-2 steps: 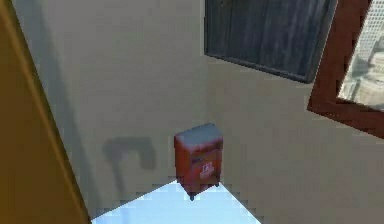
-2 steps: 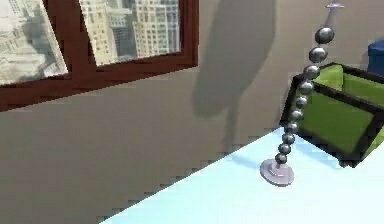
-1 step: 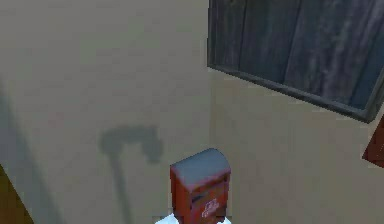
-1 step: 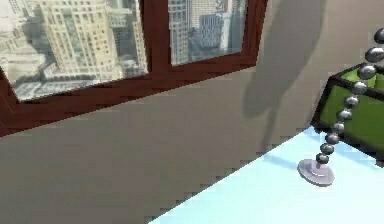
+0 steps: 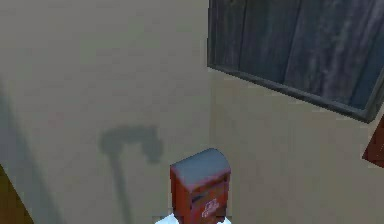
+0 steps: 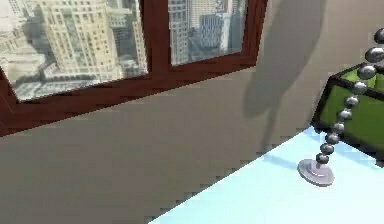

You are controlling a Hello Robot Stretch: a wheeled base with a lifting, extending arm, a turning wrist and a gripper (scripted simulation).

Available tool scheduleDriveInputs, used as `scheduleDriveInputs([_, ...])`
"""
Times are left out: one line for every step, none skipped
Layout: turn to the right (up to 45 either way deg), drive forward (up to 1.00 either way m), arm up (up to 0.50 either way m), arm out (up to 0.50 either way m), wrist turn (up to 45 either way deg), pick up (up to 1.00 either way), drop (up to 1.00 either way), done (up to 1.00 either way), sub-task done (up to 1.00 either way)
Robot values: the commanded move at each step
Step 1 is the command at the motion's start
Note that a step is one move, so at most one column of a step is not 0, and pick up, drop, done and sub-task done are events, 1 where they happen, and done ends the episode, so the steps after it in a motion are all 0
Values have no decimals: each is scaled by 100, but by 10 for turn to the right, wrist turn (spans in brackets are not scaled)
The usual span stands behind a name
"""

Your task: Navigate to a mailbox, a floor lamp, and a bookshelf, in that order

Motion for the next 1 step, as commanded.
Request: scheduleDriveInputs([450, 0, 0, 0, 0, 0, 0, 0, 0])
